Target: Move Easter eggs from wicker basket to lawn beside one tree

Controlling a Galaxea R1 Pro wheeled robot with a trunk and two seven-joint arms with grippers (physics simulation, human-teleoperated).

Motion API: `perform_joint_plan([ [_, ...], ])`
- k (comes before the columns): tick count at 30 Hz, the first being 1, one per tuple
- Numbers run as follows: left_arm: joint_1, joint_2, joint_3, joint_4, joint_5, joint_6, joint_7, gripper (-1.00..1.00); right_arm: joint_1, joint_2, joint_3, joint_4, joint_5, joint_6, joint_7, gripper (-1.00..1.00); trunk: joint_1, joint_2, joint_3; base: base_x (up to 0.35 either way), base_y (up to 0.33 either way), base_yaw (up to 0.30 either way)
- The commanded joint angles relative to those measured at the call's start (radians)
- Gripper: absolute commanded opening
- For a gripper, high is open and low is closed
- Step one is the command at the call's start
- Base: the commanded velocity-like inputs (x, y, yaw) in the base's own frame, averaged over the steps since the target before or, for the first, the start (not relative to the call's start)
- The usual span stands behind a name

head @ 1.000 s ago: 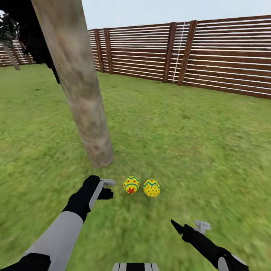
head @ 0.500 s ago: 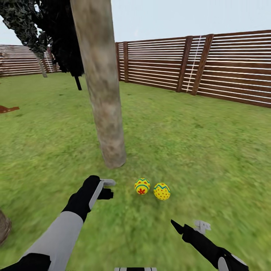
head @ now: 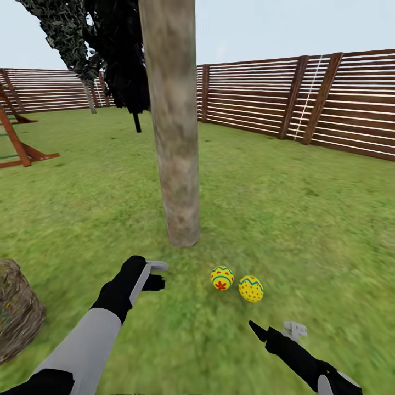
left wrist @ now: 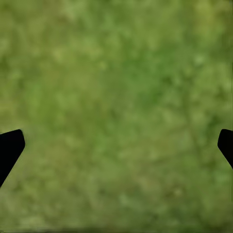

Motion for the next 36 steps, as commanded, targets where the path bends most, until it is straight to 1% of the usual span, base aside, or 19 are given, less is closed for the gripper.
perform_joint_plan([
  [1,-0.001,0.000,-0.002,-0.001,0.010,0.003,0.013,1.00,0.000,0.001,-0.003,-0.001,-0.007,0.008,0.003,1.00,-0.004,0.007,0.002,0.000,0.000,0.229],
  [3,-0.001,0.000,-0.002,-0.001,0.010,0.003,0.024,1.00,0.000,0.001,-0.003,-0.001,-0.007,0.008,0.003,1.00,-0.012,0.021,0.009,0.000,0.000,0.227],
  [5,-0.001,0.000,-0.002,-0.002,0.014,0.003,0.054,1.00,0.000,0.001,-0.003,-0.001,-0.007,0.008,0.003,1.00,-0.019,0.035,0.015,0.000,0.000,0.223],
  [8,-0.001,0.001,-0.002,-0.003,0.017,0.003,0.070,1.00,0.000,0.001,-0.003,0.000,-0.007,0.008,0.003,1.00,-0.031,0.056,0.024,0.000,0.000,0.219],
  [25,0.002,0.001,-0.001,-0.027,0.021,0.003,0.080,1.00,-0.001,0.001,-0.003,0.000,-0.007,0.008,0.004,1.00,-0.096,0.175,0.078,0.000,0.000,0.204],
  [31,0.003,0.001,-0.002,-0.065,0.019,0.003,0.081,1.00,-0.001,0.001,-0.003,0.000,-0.006,0.008,0.004,1.00,-0.119,0.217,0.096,0.000,0.000,0.176],
  [36,0.004,0.001,-0.003,-0.136,0.015,0.003,0.081,1.00,-0.001,0.001,-0.002,0.000,-0.006,0.008,0.004,1.00,-0.138,0.252,0.112,0.000,0.000,0.152],
])
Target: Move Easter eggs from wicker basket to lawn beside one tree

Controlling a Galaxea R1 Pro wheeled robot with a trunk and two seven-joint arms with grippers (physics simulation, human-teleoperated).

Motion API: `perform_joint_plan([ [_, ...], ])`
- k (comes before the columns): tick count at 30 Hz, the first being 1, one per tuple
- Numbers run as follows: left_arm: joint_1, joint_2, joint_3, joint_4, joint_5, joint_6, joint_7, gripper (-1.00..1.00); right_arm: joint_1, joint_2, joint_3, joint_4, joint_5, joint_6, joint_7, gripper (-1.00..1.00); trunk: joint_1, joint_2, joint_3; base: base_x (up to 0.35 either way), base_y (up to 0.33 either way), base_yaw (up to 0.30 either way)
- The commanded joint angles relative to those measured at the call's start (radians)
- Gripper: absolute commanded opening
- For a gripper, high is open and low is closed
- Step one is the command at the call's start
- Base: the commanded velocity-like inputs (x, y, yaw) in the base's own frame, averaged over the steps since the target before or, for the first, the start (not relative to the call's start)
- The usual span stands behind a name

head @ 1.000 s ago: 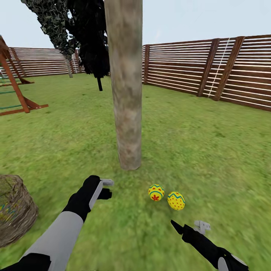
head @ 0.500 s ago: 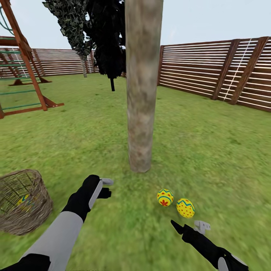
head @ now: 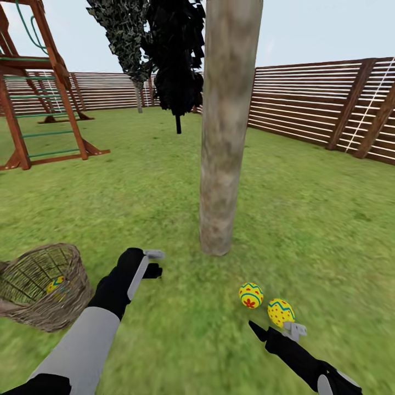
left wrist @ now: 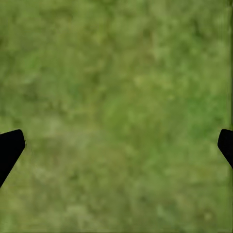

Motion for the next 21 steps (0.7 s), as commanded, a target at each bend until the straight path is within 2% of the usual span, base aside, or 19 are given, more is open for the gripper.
perform_joint_plan([
  [1,-0.001,0.000,-0.001,-0.030,0.009,0.003,0.009,1.00,0.000,0.001,-0.003,-0.001,-0.007,0.008,0.003,1.00,-0.004,0.007,0.002,0.000,0.000,0.139],
  [10,0.001,0.000,-0.001,-0.190,0.006,0.003,0.013,1.00,-0.001,0.001,-0.003,-0.001,-0.006,0.008,0.003,1.00,-0.039,0.070,0.031,0.000,0.000,0.122],
  [21,0.003,0.000,-0.001,-0.218,0.006,0.003,0.016,1.00,0.000,0.001,-0.003,-0.001,-0.007,0.008,0.003,1.00,-0.081,0.147,0.065,0.000,0.000,0.079],
])
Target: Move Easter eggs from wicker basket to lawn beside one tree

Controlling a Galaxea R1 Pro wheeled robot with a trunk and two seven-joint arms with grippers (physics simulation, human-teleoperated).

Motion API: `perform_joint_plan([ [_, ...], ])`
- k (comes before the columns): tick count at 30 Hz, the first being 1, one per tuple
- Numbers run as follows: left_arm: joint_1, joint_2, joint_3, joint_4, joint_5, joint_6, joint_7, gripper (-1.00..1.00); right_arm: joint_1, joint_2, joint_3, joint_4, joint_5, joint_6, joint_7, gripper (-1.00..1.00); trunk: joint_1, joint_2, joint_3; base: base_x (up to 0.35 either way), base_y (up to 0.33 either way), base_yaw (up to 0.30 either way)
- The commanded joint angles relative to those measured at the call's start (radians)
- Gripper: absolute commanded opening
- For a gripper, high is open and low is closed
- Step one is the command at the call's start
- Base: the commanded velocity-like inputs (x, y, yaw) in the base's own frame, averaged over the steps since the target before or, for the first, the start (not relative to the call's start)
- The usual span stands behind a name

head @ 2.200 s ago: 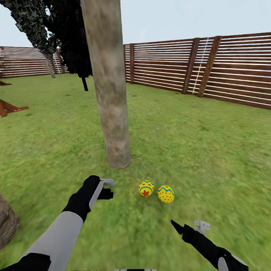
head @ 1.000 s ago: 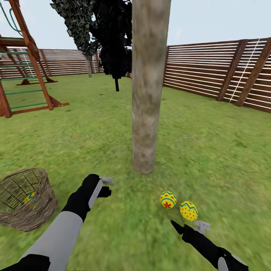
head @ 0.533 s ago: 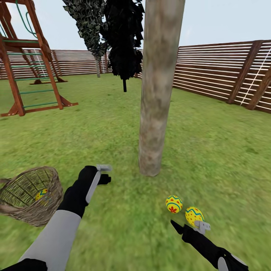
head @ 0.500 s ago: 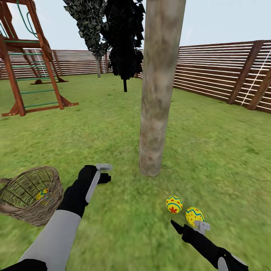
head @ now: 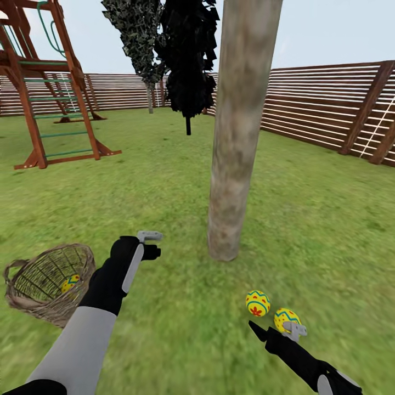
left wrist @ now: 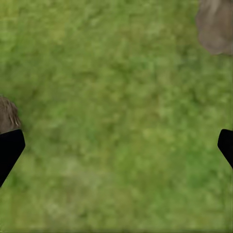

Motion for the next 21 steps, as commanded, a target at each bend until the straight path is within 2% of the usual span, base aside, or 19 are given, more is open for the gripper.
perform_joint_plan([
  [1,-0.001,0.000,-0.001,-0.001,0.010,0.003,0.009,1.00,-0.001,0.001,-0.003,-0.001,-0.007,0.008,0.003,1.00,-0.004,0.007,0.002,0.000,0.000,0.031],
  [21,-0.001,0.000,-0.001,0.007,0.010,0.003,0.009,1.00,-0.001,0.001,-0.003,-0.001,-0.006,0.008,0.003,1.00,-0.081,0.147,0.065,0.000,0.000,0.005],
])
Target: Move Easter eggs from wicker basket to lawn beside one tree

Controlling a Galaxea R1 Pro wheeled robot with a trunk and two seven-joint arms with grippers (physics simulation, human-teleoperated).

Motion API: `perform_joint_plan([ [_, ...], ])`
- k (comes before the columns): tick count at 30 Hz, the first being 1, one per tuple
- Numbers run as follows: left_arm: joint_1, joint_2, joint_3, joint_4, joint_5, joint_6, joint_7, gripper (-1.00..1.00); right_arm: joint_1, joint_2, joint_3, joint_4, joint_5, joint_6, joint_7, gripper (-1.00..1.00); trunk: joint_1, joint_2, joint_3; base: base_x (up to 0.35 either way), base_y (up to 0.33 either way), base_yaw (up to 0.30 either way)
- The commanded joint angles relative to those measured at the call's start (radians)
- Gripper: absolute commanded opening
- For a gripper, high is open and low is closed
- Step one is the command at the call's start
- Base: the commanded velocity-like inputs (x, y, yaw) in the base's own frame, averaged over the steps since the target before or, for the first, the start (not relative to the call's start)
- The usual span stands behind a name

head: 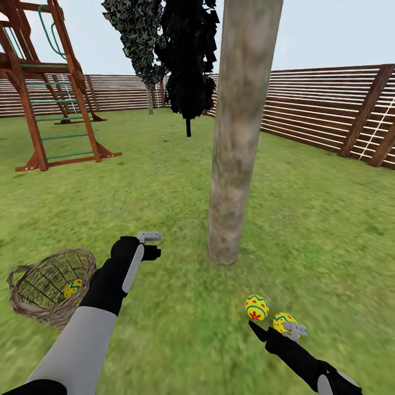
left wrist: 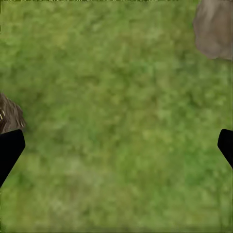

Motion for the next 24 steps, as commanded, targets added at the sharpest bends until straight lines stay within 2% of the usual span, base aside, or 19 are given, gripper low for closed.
perform_joint_plan([
  [1,-0.001,0.000,-0.001,0.000,0.010,0.003,0.009,1.00,-0.001,0.001,-0.003,-0.001,-0.007,0.008,0.003,1.00,-0.004,0.007,0.002,0.000,0.000,0.000],
  [24,0.000,0.000,-0.001,0.002,0.007,0.003,0.009,1.00,0.000,0.001,-0.003,-0.002,-0.007,0.006,0.005,1.00,-0.092,0.168,0.074,0.000,0.000,0.000],
])
